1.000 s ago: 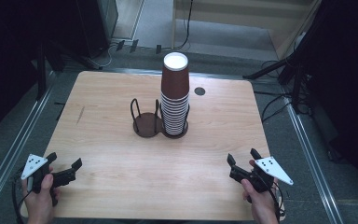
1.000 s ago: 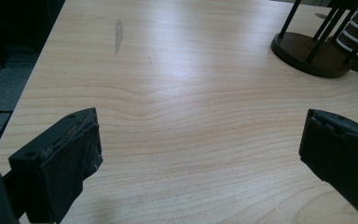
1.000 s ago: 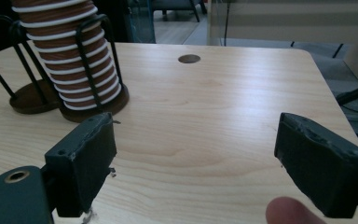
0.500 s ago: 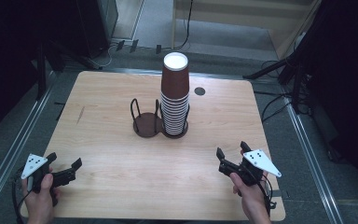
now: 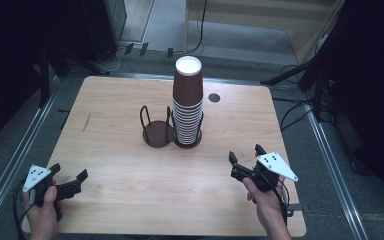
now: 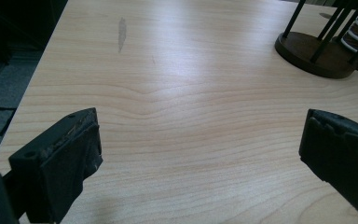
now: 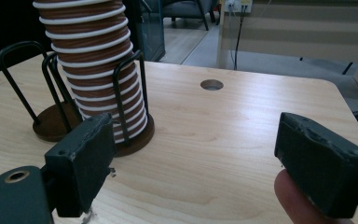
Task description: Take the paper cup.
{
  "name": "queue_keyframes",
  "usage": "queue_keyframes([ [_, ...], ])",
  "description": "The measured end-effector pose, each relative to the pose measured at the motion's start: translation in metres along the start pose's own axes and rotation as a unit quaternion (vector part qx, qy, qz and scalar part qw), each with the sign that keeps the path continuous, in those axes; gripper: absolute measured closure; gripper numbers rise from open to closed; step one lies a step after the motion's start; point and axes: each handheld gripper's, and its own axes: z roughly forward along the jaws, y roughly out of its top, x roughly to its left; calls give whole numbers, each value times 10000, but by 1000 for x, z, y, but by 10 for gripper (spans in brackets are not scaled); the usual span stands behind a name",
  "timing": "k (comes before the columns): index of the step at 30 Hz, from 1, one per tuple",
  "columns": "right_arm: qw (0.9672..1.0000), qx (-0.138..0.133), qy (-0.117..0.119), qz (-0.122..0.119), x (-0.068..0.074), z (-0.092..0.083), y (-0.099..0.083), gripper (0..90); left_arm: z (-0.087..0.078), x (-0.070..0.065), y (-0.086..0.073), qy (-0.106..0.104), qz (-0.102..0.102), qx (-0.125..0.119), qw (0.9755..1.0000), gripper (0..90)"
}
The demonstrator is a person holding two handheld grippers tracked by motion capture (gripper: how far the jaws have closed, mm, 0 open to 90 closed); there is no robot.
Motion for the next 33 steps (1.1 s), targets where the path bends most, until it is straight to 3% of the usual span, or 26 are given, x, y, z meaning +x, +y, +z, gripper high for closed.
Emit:
queue_keyframes([
  [19,9997,-106,149,-169,30,25,28,120,-1,-2,-1,54,75,-51,9999,0],
  [33,9997,-76,230,-16,45,47,45,121,-1,-4,-1,122,106,-76,9998,0],
])
